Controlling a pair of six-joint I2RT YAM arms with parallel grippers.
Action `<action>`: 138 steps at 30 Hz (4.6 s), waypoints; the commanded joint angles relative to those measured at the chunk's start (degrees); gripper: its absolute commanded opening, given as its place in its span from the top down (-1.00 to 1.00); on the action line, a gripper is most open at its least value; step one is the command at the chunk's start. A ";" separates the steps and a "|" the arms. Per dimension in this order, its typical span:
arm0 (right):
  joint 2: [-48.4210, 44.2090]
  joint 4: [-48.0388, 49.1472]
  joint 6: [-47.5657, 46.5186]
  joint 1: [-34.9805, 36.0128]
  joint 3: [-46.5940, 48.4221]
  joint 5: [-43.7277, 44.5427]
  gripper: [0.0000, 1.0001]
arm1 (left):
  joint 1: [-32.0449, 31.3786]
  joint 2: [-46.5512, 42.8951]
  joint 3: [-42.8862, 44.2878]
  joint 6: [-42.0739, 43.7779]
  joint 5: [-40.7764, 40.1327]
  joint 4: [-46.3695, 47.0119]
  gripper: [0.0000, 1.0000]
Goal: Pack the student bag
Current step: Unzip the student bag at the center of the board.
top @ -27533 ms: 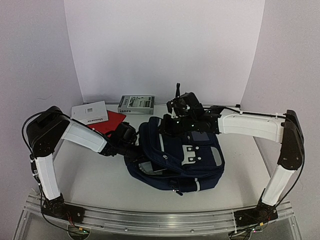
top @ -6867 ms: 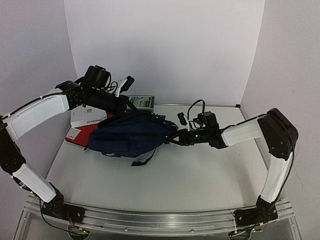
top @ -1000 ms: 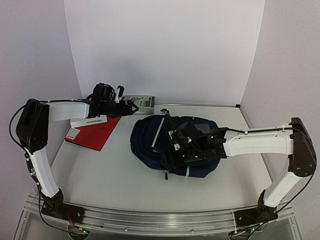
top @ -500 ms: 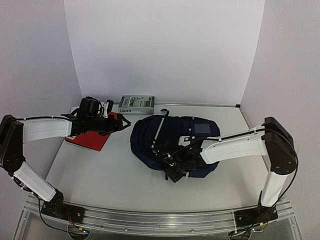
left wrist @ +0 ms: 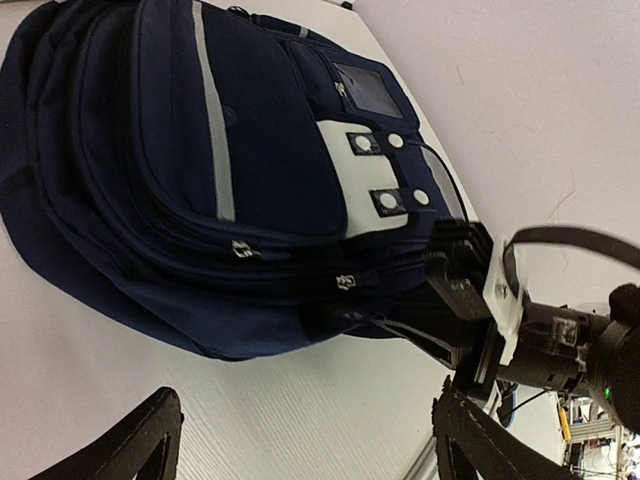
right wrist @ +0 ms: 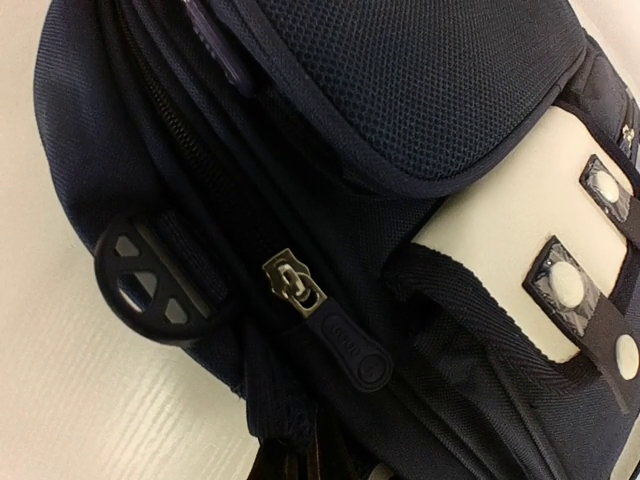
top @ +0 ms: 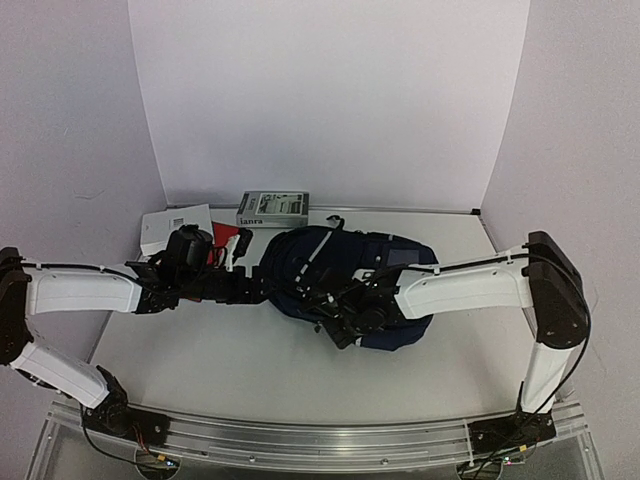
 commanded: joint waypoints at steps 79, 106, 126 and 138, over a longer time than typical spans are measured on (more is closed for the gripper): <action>-16.53 6.90 13.85 -5.15 -7.46 -15.56 1.00 | 0.66 17.69 9.70 0.59 -34.87 -2.17 1.00; -7.56 20.31 -2.37 -2.84 -1.60 -12.76 -0.38 | -6.77 13.28 5.71 13.19 -7.98 6.11 1.00; -0.98 26.31 -4.89 -2.75 -2.22 -6.73 1.00 | -6.04 14.45 10.36 8.03 -25.66 -4.77 0.99; -13.32 22.66 1.67 -1.90 -14.65 -11.03 1.00 | 5.25 14.85 10.45 10.76 -29.25 -3.95 1.00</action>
